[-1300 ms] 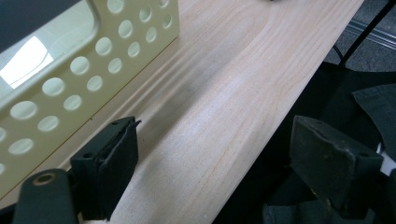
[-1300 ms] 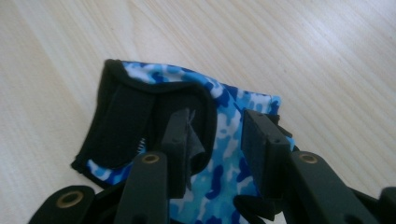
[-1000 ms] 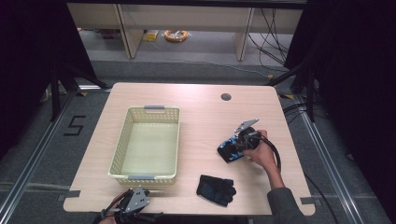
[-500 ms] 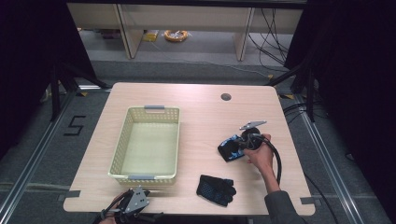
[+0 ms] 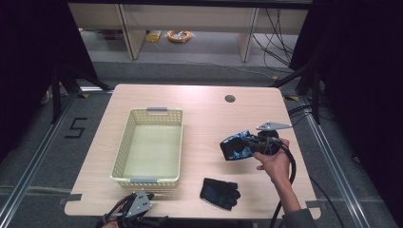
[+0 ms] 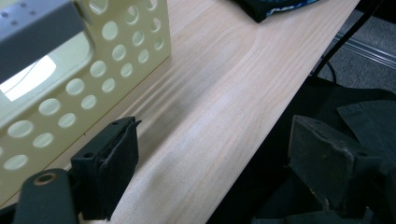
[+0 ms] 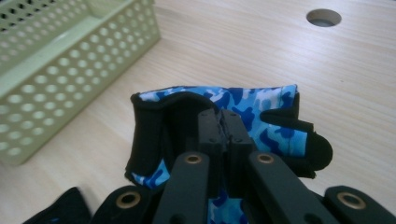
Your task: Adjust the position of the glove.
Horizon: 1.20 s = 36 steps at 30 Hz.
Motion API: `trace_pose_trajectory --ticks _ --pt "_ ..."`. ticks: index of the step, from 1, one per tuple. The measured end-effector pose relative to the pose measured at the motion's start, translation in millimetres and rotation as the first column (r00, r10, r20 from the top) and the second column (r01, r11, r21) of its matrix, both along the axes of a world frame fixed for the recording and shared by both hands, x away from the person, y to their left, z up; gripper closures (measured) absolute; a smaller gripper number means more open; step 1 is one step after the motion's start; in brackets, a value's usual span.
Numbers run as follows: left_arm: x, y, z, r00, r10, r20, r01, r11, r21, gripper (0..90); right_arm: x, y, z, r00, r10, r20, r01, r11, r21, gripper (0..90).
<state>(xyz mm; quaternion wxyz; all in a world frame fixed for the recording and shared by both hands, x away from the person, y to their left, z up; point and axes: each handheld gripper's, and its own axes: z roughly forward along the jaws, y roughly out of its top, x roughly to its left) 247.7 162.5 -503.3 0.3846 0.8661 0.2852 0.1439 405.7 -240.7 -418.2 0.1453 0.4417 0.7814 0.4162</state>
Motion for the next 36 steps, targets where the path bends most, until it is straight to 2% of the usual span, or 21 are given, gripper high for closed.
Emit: trace_pose_trajectory --ticks 1,3,5,10,11,12,13,14,16,17,19,20,21,24,25,27,28,30,31,32,36 --pt "0.2 -0.3 0.3 1.0 0.001 0.006 -0.001 1.0 -0.001 16.2 -7.1 1.6 2.9 0.9994 -0.012 -0.033 0.013 0.9997 0.023 89.1" --pt "-0.3 -1.7 0.6 1.0 0.004 0.006 -0.004 0.9999 -0.015 16.2 -15.1 1.9 3.9 1.0 -0.003 -0.002 0.003 0.9989 0.047 89.1" --pt "-1.9 -3.9 0.6 0.9998 0.017 -0.006 -0.017 0.9993 -0.034 16.2 -24.8 3.0 6.1 1.0 0.003 -0.007 -0.003 0.9976 0.07 89.1" --pt "-1.9 -6.0 4.8 0.9999 0.002 0.015 -0.001 0.9998 -0.02 16.2 -45.2 2.7 2.9 0.9994 0.023 0.025 -0.026 0.9941 0.106 89.1" --pt "-2.8 -8.3 3.9 0.9999 0.013 0.008 -0.012 0.9989 -0.046 16.3 -50.9 4.4 2.2 0.9998 0.015 0.009 -0.016 0.9918 0.126 89.1" --pt "-2.8 -9.1 5.3 0.9999 0.013 0.006 -0.013 0.9994 -0.031 16.6 -54.7 4.5 1.4 0.9995 0.023 0.019 -0.026 0.9914 0.129 89.1" --pt "-3.5 -12.1 4.9 0.9998 0.017 0.011 -0.016 0.9978 -0.065 17.0 -59.8 7.0 0.0 0.9998 0.017 0.004 -0.018 0.9891 0.146 89.1" --pt "-2.2 -14.6 7.3 0.9996 -0.014 0.023 0.015 0.9985 -0.052 17.5 -63.2 8.2 -1.9 0.9997 0.022 0.01 -0.023 0.9881 0.152 89.1" --pt "-2.9 -17.8 8.5 0.9997 -0.011 0.024 0.012 0.9979 -0.064 18.4 -71.0 10.1 -4.5 0.9996 0.028 -0.003 -0.027 0.9857 0.166 89.1" --pt "-4.5 -22.6 8.3 0.9999 0.004 0.015 -0.002 0.9947 -0.102 19.0 -73.2 10.9 -6.6 0.9993 0.035 0.011 -0.036 0.9851 0.168 89.1" --pt "-2.8 -27.1 11.6 0.9991 -0.026 0.033 0.028 0.9972 -0.069 20.6 -77.7 13.4 -10.8 0.9993 0.035 0.013 -0.036 0.9817 0.187 89.1" --pt "-2.2 -30.2 13.1 0.999 -0.04 0.021 0.041 0.997 -0.066 21.6 -80.8 15.2 -11.9 0.9992 0.037 0.014 -0.039 0.9785 0.202 89.1" --pt "-1.8 -35.2 12.3 0.9985 -0.034 0.042 0.037 0.9958 -0.083 22.9 -83.1 16.4 -12.8 0.9993 0.038 0.007 -0.038 0.9786 0.202 89.1" --pt "-0.4 -49.1 16.2 0.9977 -0.059 0.034 0.062 0.9929 -0.101 25.7 -86.9 20.3 -16.9 0.9981 0.06 0.014 -0.061 0.9796 0.191 89.1" --pt "1.0 -53.0 17.6 0.9961 -0.077 0.043 0.081 0.9922 -0.096 26.8 -90.2 23.1 -16.9 0.9986 0.054 -0.002 -0.052 0.974 0.221 89.0" --pt "2.4 -62.0 18.8 0.9954 -0.085 0.044 0.089 0.9903 -0.106 28.5 -91.0 23.6 -18.2 0.9969 0.067 0.041 -0.074 0.979 0.19 89.1" --pt "2.6 -67.7 18.3 0.9948 -0.087 0.053 0.093 0.988 -0.124 29.6 -93.3 26.0 -18.8 0.9972 0.073 0.016 -0.075 0.9725 0.221 89.1" --pt "3.6 -75.2 20.1 0.9921 -0.105 0.068 0.111 0.9889 -0.098 31.4 -97.7 29.8 -20.4 0.9977 0.067 0.008 -0.067 0.9691 0.237 89.0" --pt "4.0 -79.0 20.2 0.9911 -0.111 0.074 0.118 0.9881 -0.098 33.1 -97.9 30.1 -22.0 0.9974 0.066 0.031 -0.071 0.9732 0.219 89.1" --pt "4.7 -82.7 19.9 0.988 -0.12 0.098 0.129 0.987 -0.096 34.4 -99.4 31.5 -23.4 0.9971 0.073 0.02 -0.076 0.9707 0.228 89.1" --pt "7.2 -93.6 19.8 0.9851 -0.118 0.125 0.13 0.9876 -0.088 37.8 -104.5 37.9 -25.4 0.9971 0.076 0.004 -0.074 0.9651 0.251 89.1"
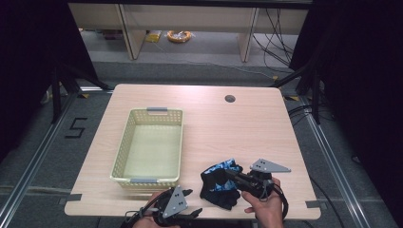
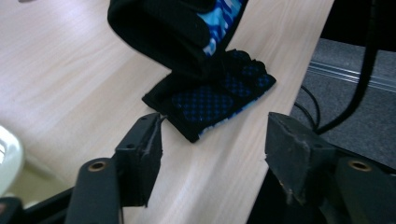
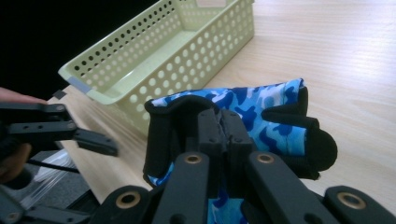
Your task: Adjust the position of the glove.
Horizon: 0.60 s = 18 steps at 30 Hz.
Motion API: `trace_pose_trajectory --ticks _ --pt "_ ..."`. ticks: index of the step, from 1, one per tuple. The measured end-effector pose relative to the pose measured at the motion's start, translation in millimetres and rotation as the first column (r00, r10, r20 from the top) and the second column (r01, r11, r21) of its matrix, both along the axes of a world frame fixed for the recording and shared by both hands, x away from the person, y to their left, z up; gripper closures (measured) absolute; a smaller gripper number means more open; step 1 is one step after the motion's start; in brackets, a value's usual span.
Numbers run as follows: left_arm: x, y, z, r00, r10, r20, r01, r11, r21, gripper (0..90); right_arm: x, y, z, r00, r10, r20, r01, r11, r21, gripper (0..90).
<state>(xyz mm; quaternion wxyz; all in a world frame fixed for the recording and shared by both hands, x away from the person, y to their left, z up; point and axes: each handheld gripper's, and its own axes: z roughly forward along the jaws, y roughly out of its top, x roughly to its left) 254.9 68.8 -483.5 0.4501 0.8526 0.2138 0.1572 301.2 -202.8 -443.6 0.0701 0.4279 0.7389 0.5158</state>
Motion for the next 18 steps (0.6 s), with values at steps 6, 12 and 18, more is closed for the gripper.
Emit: trace_pose_trajectory --ticks 6,12,18 --pt "5.7 -8.3 1.5 0.9996 -0.001 0.027 0.001 1.0 0.005 40.5 -2.4 5.6 -0.1 0.9995 0.027 0.014 -0.028 0.9995 0.013 89.1" --pt "8.4 -17.5 2.4 0.9984 0.025 0.051 -0.025 0.9997 0.004 43.5 -7.9 13.0 1.7 0.9991 0.04 -0.012 -0.039 0.9985 0.039 89.1" --pt "16.8 -21.1 1.5 0.9956 0.045 0.081 -0.046 0.9989 0.012 55.8 -11.2 16.1 2.5 0.9985 0.054 -0.012 -0.053 0.9968 0.06 89.1"
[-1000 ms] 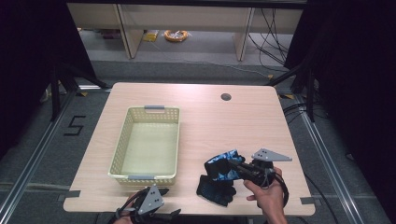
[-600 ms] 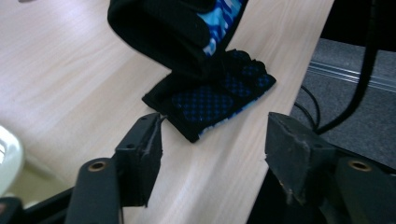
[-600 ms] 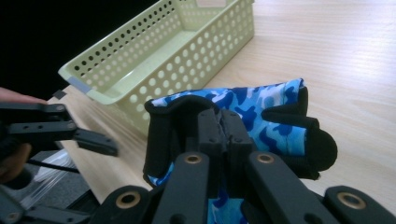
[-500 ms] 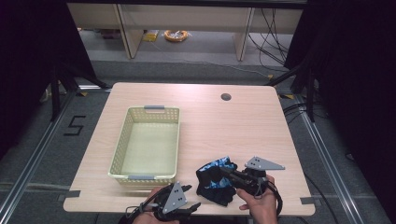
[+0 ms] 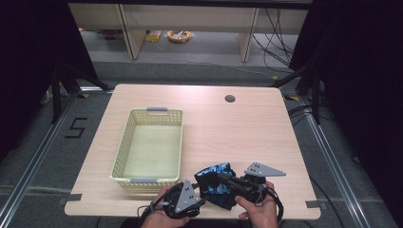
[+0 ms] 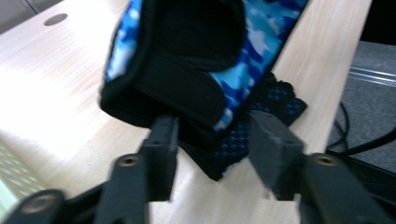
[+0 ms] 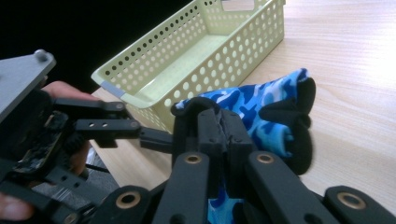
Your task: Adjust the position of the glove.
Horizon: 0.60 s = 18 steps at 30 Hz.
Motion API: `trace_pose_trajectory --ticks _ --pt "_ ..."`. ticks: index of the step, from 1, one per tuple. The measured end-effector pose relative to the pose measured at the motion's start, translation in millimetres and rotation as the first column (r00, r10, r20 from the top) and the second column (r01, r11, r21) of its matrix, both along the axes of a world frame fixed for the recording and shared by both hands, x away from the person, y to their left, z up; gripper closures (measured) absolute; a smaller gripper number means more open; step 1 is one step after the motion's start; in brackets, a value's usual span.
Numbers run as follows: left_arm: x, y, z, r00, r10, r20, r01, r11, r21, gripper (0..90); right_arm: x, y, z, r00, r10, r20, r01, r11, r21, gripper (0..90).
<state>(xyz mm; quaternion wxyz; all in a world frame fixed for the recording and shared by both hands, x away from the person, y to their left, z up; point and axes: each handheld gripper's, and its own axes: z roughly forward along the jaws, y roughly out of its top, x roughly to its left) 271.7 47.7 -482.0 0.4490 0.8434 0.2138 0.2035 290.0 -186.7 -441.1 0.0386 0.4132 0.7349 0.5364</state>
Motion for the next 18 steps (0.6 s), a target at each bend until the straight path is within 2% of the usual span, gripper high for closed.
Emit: trace_pose_trajectory --ticks 1,3,4,5,6,7,8,9,11,12,13,14,15,16,17,18 --pt "1.9 0.6 0.8 1.0 -0.006 0.002 0.006 1.0 0.007 60.0 1.2 -0.1 -1.6 0.9996 -0.001 0.03 0.001 0.9999 -0.01 89.1" --pt "4.1 1.3 1.1 0.9998 -0.001 -0.022 0.001 1.0 -0.01 68.2 -0.3 -0.3 -1.1 0.9996 0.013 0.025 -0.012 0.9998 -0.013 89.1" --pt "5.2 1.9 1.9 0.9997 0.0 -0.023 0.0 0.9999 -0.014 73.2 -0.4 -0.4 -2.1 0.9994 0.002 0.035 -0.001 0.9997 -0.025 89.1" --pt "6.4 2.7 2.1 0.9999 0.0 -0.012 -0.001 0.9999 -0.011 76.8 -2.1 -1.1 -0.9 0.9999 -0.001 0.017 0.002 0.9995 -0.03 89.1" --pt "8.1 3.9 3.5 0.9998 -0.014 -0.012 0.014 0.9998 -0.01 80.2 -2.8 -0.6 -2.4 0.9998 -0.003 0.019 0.003 1.0 0.006 89.1" --pt "8.4 4.9 4.2 0.9994 -0.012 -0.031 0.012 0.9998 -0.016 82.5 -4.5 -1.6 -1.7 1.0 0.0 0.005 0.0 0.9999 0.015 89.1" --pt "9.2 5.5 5.4 0.9996 -0.011 -0.026 0.01 0.9996 -0.026 83.8 -6.1 -2.4 -1.6 0.9999 -0.01 -0.011 0.01 0.9999 0.006 89.1" --pt "10.2 7.2 7.5 0.9996 -0.018 -0.023 0.018 0.9997 -0.015 85.0 -5.3 -3.3 -4.3 0.9997 -0.008 0.022 0.007 0.9998 0.018 89.1" --pt "11.3 7.8 10.0 0.9996 -0.021 -0.019 0.021 0.9993 -0.031 85.8 -9.2 -4.3 -5.2 0.9995 -0.029 -0.013 0.03 0.9992 0.027 89.1" --pt "11.9 9.6 11.9 0.9994 -0.027 -0.022 0.027 0.9994 -0.021 85.8 -9.6 -4.5 -6.9 0.9994 -0.03 -0.016 0.03 0.999 0.033 89.1" --pt "11.8 9.3 12.8 0.9995 -0.023 -0.023 0.022 0.9991 -0.036 86.0 -9.8 -6.3 -8.6 0.9996 -0.024 -0.012 0.025 0.9989 0.039 89.1" --pt "12.0 9.6 13.8 0.9988 -0.033 -0.037 0.031 0.9988 -0.038 86.1 -10.2 -7.0 -12.0 0.9991 -0.043 -0.004 0.043 0.9987 0.029 89.1" --pt "11.8 9.6 14.0 0.9982 -0.04 -0.046 0.038 0.9985 -0.041 86.4 -13.5 -7.5 -13.2 0.9987 -0.039 -0.033 0.04 0.9976 0.056 89.1" --pt "11.0 9.7 14.5 0.9973 -0.049 -0.055 0.047 0.9984 -0.03 86.5 -13.2 -8.1 -15.5 0.9988 -0.04 -0.026 0.042 0.9978 0.052 89.0" --pt "11.0 10.0 13.8 0.996 -0.063 -0.064 0.062 0.9979 -0.022 86.6 -14.9 -8.8 -18.7 0.9977 -0.055 -0.041 0.057 0.9965 0.061 89.0" --pt "9.6 8.6 12.7 0.9937 -0.071 -0.087 0.067 0.9965 -0.05 86.7 -15.9 -9.5 -20.3 0.9969 -0.058 -0.053 0.06 0.9966 0.056 89.1"
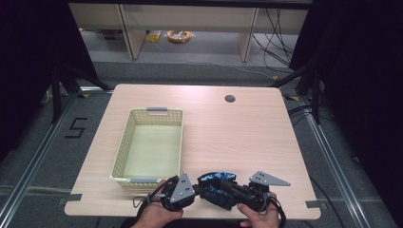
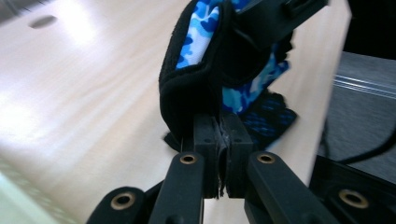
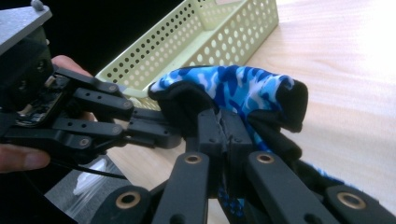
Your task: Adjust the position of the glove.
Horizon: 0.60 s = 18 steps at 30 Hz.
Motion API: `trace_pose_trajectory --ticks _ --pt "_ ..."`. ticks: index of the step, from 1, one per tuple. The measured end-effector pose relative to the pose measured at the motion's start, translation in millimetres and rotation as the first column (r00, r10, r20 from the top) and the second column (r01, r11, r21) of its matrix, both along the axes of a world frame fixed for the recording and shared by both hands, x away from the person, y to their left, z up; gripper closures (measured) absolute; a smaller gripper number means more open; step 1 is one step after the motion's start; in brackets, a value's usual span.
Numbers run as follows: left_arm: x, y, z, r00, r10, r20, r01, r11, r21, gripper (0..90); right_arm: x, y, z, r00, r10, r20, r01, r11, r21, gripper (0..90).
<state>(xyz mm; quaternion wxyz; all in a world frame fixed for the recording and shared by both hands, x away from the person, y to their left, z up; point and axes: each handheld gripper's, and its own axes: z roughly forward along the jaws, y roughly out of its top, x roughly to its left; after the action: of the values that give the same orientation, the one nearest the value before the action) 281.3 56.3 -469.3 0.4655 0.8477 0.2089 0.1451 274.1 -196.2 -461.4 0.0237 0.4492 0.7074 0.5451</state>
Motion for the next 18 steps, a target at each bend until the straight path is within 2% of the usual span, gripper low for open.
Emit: trace_pose_trajectory --ticks 1,3,4,5,6,7,8,10,11,12,13,14,15,16,17,18 --pt "-0.6 1.1 0.5 0.9996 -0.005 -0.028 0.005 0.9999 0.011 86.7 -1.2 -1.4 -1.8 1.0 -0.003 -0.009 0.003 1.0 0.006 89.1" --pt "-1.6 0.6 -1.1 0.999 -0.019 -0.04 0.02 0.9998 0.008 86.7 -1.4 -3.0 -3.5 1.0 -0.002 0.008 0.002 1.0 0.005 89.0" --pt "-2.0 0.2 -2.2 0.9986 -0.022 -0.048 0.022 0.9997 0.004 86.7 -3.7 -5.0 -7.9 0.9995 -0.016 -0.027 0.016 0.9997 0.017 89.0" --pt "-0.1 1.1 -2.1 0.9983 -0.043 -0.039 0.044 0.9985 0.031 86.6 -6.8 -5.2 -8.1 0.9973 -0.031 -0.066 0.033 0.9991 0.027 89.0" --pt "-1.8 0.2 -3.7 0.9971 -0.034 -0.068 0.035 0.9993 0.015 86.7 -6.4 -7.1 -12.2 0.999 -0.02 -0.039 0.021 0.9996 0.021 89.0" --pt "-0.1 0.1 -4.9 0.9971 -0.051 -0.057 0.051 0.9986 0.016 86.6 -8.9 -6.9 -14.8 0.9984 -0.027 -0.05 0.027 0.9995 0.016 89.0" --pt "-0.7 0.0 -6.0 0.9952 -0.051 -0.083 0.053 0.9985 0.014 86.6 -10.9 -6.5 -16.6 0.9976 -0.028 -0.064 0.03 0.9993 0.021 89.0" --pt "-2.4 -0.5 -8.0 0.9932 -0.051 -0.104 0.052 0.9986 0.009 86.6 -16.6 -8.4 -19.8 0.9971 -0.02 -0.074 0.022 0.9992 0.032 89.0" --pt "-2.2 -0.7 -8.1 0.9936 -0.064 -0.094 0.065 0.9978 0.012 86.6 -18.9 -8.5 -20.5 0.9969 -0.025 -0.075 0.027 0.9993 0.024 89.0" --pt "-2.5 -1.6 -10.0 0.9897 -0.065 -0.127 0.066 0.9978 0.007 86.6 -21.9 -8.4 -20.8 0.9956 -0.03 -0.089 0.033 0.9991 0.027 88.9" --pt "-0.8 -1.3 -11.4 0.9893 -0.066 -0.13 0.069 0.9975 0.017 86.5 -24.5 -7.7 -22.4 0.9935 -0.031 -0.109 0.034 0.9992 0.021 88.9" --pt "0.3 -2.6 -13.8 0.9869 -0.059 -0.15 0.06 0.9981 0.007 86.4 -21.5 -9.4 -27.3 0.9964 -0.024 -0.081 0.024 0.9997 0.008 88.9" --pt "3.6 -2.7 -15.9 0.9872 -0.062 -0.147 0.066 0.9975 0.024 86.4 -19.6 -10.1 -31.0 0.9945 -0.03 -0.1 0.032 0.9994 0.014 88.9" --pt "6.5 -3.3 -19.4 0.9861 -0.047 -0.16 0.051 0.9985 0.02 86.4 -17.1 -10.9 -34.3 0.9932 -0.03 -0.113 0.031 0.9995 0.008 88.9" --pt "9.3 -3.1 -21.0 0.987 -0.048 -0.154 0.054 0.998 0.033 86.3 -14.1 -10.4 -37.9 0.9881 -0.05 -0.146 0.05 0.9987 -0.006 88.8" --pt "10.2 -4.4 -24.2 0.9838 -0.035 -0.176 0.039 0.999 0.02 86.2 -11.1 -10.7 -40.3 0.9865 -0.056 -0.154 0.053 0.9984 -0.019 88.8"
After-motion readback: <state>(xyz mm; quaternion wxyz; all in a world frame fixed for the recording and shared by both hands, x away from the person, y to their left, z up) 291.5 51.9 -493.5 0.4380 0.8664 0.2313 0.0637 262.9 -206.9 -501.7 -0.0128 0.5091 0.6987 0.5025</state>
